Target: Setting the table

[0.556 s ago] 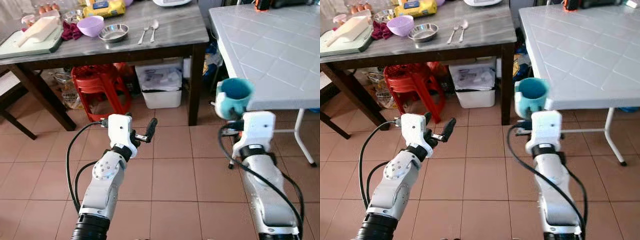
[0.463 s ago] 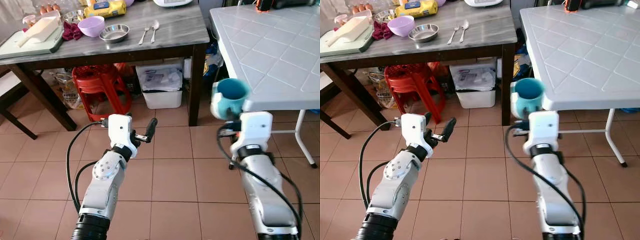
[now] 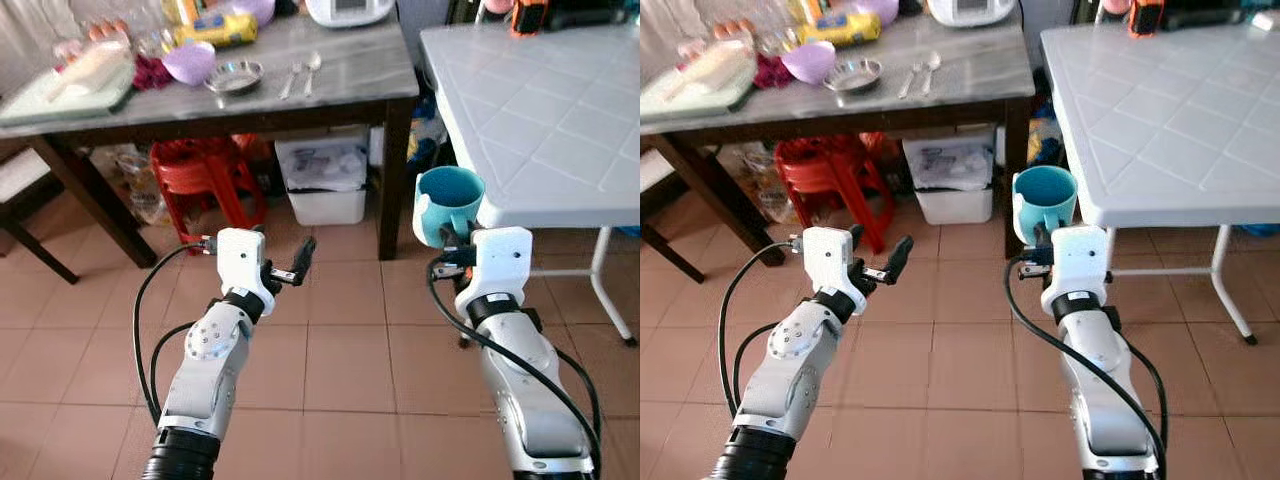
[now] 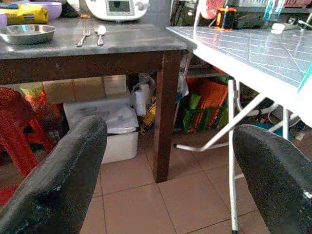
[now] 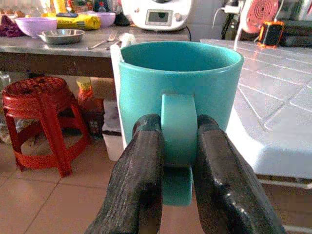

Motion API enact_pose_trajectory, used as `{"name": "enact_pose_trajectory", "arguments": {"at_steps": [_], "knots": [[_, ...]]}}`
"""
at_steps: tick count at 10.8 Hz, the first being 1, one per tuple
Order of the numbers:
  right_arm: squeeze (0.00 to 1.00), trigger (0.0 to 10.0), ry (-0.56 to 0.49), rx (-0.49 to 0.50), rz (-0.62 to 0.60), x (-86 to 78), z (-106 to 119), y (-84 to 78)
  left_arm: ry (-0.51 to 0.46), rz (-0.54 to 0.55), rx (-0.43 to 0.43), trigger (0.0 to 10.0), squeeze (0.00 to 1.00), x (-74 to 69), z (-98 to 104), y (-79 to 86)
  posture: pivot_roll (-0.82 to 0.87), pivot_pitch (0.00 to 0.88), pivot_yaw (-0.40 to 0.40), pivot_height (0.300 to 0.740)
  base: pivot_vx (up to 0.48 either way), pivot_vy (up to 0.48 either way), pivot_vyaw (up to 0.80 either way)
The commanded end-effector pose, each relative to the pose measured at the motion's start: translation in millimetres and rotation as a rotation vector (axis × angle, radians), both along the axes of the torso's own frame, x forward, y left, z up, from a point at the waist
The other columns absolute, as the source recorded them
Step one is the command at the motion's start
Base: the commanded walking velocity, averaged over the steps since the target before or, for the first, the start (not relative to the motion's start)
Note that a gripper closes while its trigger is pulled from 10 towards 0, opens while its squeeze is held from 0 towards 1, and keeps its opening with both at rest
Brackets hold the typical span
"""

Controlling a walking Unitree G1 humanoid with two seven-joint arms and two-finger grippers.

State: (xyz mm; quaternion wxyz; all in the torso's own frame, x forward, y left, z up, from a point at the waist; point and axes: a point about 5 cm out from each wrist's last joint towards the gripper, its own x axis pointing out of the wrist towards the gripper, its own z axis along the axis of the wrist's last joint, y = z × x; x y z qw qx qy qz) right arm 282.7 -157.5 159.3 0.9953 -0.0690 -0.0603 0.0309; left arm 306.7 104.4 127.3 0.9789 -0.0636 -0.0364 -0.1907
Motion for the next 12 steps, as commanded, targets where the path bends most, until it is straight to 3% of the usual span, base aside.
{"name": "enact_pose_trajectory", "arguments": {"at_steps": [1, 5, 10, 12], "knots": [[0.0, 10.0, -0.037, 0.005, 0.019, -1.7, 8.5, 4.6, 0.001, 0.014, 0.01, 10.0, 0.0, 0.5, -0.3, 6.2, -0.12, 0.099, 0.135, 0.74, 0.311, 0.0, 0.0], [0.0, 10.0, -0.048, -0.002, 0.008, -2.8, 9.1, 3.7, 0.009, 0.003, 0.018, 10.0, 0.0, -1.1, -2.3, 5.6, -0.12, 0.105, 0.144, 0.74, 0.322, 0.0, 0.27], [0.0, 10.0, -0.053, -0.006, -0.011, -2.5, 9.5, 1.8, 0.011, -0.001, 0.024, 10.0, 0.0, -1.3, -2.2, 5.2, -0.12, 0.104, 0.145, 0.74, 0.319, 0.0, 0.0], [0.0, 10.0, -0.057, -0.012, -0.014, -2.2, 10.2, 1.2, 0.012, -0.002, 0.026, 10.0, 0.0, -1.3, -2.3, 4.4, -0.12, 0.106, 0.146, 0.74, 0.319, 0.0, 0.66]]}}
